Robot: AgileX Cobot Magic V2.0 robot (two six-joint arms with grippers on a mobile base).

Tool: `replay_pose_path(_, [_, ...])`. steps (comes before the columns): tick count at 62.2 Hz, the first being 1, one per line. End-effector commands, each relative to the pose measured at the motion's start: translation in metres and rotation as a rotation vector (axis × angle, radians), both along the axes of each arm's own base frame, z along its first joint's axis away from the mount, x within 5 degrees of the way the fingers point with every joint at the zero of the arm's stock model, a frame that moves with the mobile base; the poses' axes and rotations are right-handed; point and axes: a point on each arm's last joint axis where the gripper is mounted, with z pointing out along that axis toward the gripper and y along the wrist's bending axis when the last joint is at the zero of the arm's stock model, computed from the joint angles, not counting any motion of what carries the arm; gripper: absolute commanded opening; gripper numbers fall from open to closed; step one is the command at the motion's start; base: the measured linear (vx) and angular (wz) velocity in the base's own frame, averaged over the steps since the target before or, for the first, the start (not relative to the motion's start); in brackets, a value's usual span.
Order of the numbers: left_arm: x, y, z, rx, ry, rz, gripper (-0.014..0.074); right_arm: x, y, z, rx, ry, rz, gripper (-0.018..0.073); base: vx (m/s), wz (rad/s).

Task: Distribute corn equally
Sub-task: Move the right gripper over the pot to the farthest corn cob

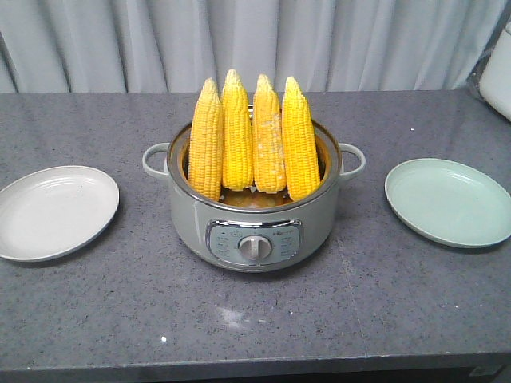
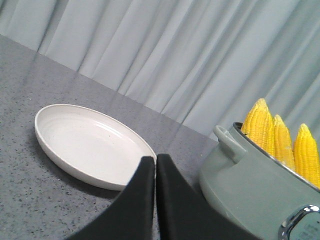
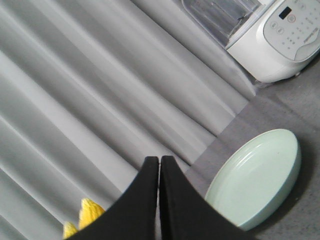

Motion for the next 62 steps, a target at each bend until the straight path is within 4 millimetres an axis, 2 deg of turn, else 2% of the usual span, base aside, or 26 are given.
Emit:
replay_pose_path(1, [-0.002, 0.004, 0.009, -0.057, -0.115, 0.036, -0.0006, -0.003, -0.005, 0.006, 0.115, -0.119, -0.030, -0.0003, 0.00, 0.00])
replay_pose_path(6, [-0.003, 0.005, 0.012, -0.113, -0.156, 0.045, -0.0006, -0.004, -0.007, 0.009, 0.150, -0.154, -0.040, -0.0003, 0.00, 0.00])
replay_pose_path(12, [-0.005, 0.009, 0.019, -0.287, -0.241, 0.052, -0.0006, -0.005, -0.007, 0.013, 0.149, -0.173, -0.042, -0.0003, 0.00, 0.00])
replay_pose_path(19, [-0.007, 0.011, 0.025, -0.421, -0.314, 0.042, -0.0006, -0.008, -0.005, 0.027, 0.126, -0.187, -0.027, -0.0003, 0.00, 0.00])
replay_pose_path(34, [-0.010, 0.014, 0.034, -0.461, -0.396, 0.042, -0.0006, -0.020, 0.008, 0.072, -0.137, -0.069, 0.026, -0.0003, 0.00, 0.00])
replay_pose_path(41, [-0.015, 0.010, 0.055, -0.366, -0.426, 0.014, -0.0006, -0.029, 0.010, 0.094, -0.279, -0.007, 0.003, -0.0003, 0.00, 0.00])
replay_pose_path(53, [-0.032, 0.000, 0.115, 0.017, -0.503, 0.003, -0.0006, -0.030, 0.010, 0.125, -0.434, -0.016, -0.040, -0.0003, 0.00, 0.00])
replay_pose_path(62, [-0.032, 0.001, 0.146, 0.069, -0.454, 0.019, -0.0006, -0.024, 0.010, 0.134, -0.449, 0.003, -0.035, -0.0003, 0.00, 0.00])
